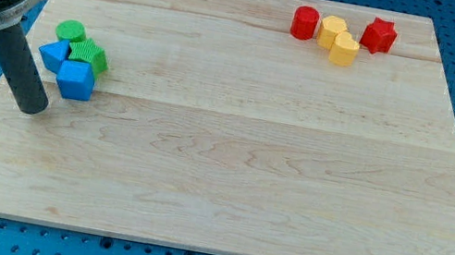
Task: Move blue cube towards the top
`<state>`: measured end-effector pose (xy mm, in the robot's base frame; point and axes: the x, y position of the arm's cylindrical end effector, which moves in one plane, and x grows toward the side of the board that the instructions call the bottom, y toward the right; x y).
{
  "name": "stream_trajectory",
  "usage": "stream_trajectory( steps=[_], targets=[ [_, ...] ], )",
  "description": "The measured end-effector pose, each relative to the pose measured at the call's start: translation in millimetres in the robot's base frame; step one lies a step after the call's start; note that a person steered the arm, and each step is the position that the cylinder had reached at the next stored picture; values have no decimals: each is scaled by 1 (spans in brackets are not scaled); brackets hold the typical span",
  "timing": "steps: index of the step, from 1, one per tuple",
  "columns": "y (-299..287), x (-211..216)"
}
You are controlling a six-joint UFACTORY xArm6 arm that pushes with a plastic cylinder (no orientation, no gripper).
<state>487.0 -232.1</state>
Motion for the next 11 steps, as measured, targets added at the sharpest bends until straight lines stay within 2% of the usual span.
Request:
stream_trajectory(
  steps=[3,5,7,9,10,11],
  targets=[
    [2,-1],
    [-16,-21],
    [29,-83],
    [106,-136],
    [133,-134],
    [115,-102]
  ],
)
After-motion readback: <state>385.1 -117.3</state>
